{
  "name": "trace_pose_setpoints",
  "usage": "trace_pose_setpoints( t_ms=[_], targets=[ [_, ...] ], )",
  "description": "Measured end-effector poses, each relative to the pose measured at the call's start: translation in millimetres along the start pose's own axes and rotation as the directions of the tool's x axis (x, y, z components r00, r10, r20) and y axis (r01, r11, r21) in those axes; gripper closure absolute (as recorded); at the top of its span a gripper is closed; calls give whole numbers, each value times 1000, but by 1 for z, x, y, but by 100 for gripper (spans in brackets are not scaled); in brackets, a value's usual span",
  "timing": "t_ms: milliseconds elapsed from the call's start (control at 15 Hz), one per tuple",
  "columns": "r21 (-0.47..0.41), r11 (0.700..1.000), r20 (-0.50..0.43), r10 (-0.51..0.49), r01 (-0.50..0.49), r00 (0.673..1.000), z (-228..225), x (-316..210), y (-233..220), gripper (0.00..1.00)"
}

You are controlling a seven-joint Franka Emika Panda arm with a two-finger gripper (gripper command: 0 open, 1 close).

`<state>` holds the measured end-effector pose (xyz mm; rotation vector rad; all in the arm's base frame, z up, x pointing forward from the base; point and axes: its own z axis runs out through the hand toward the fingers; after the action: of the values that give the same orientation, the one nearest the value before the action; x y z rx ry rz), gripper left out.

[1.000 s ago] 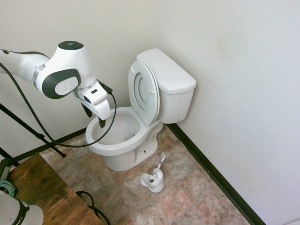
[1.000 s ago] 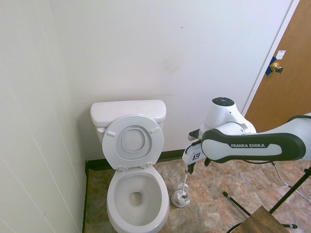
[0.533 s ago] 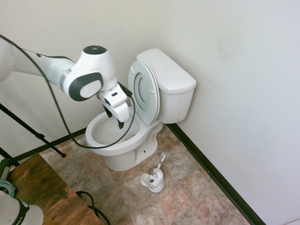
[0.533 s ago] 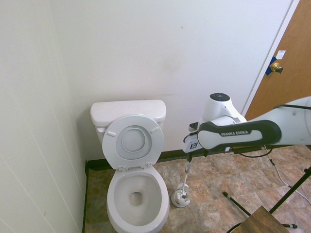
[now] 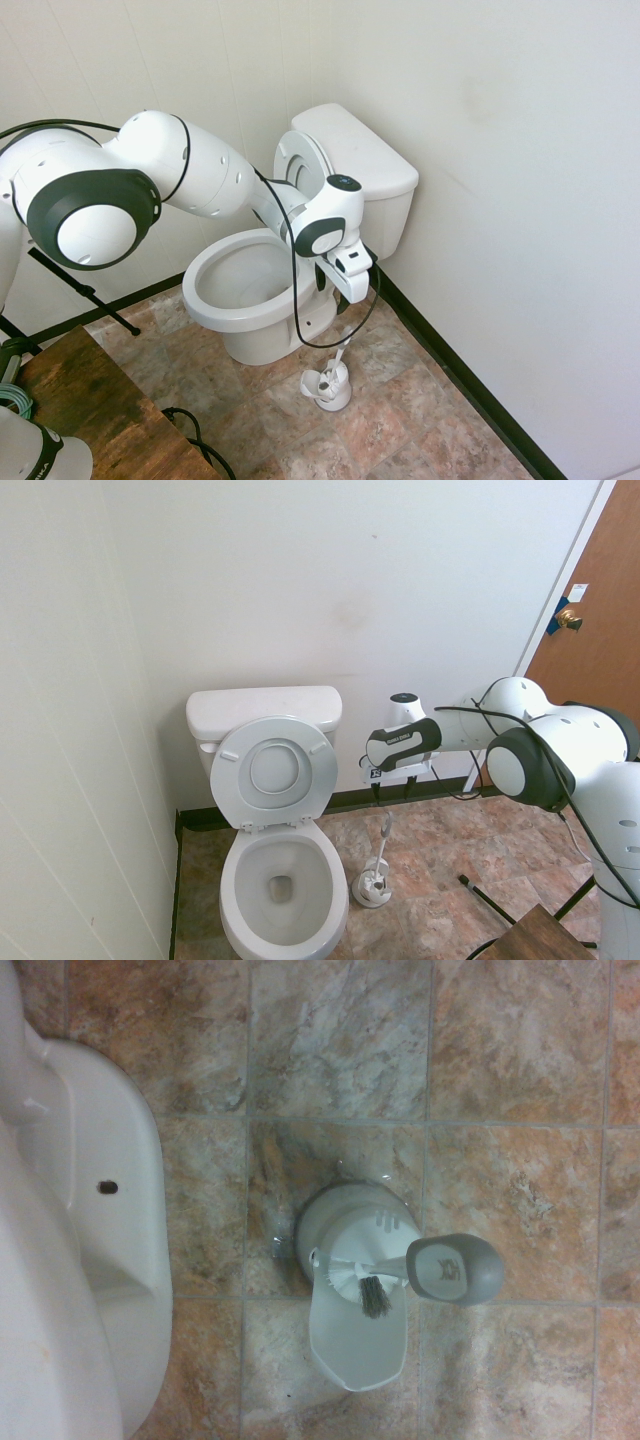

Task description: Clean the toilet

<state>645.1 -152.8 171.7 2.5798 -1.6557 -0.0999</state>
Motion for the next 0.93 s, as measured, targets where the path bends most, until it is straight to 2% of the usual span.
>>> trace_pose_setpoints(
  t_ms=[200,600,933],
  targets=[
    [8,1000,-1,-3,3,1000,2,20,-11,0],
    [12,1000,39,-23,23,999,56,56,-5,0],
    [-26,999,82,-32,35,996,115,64,-8,0]
  ],
)
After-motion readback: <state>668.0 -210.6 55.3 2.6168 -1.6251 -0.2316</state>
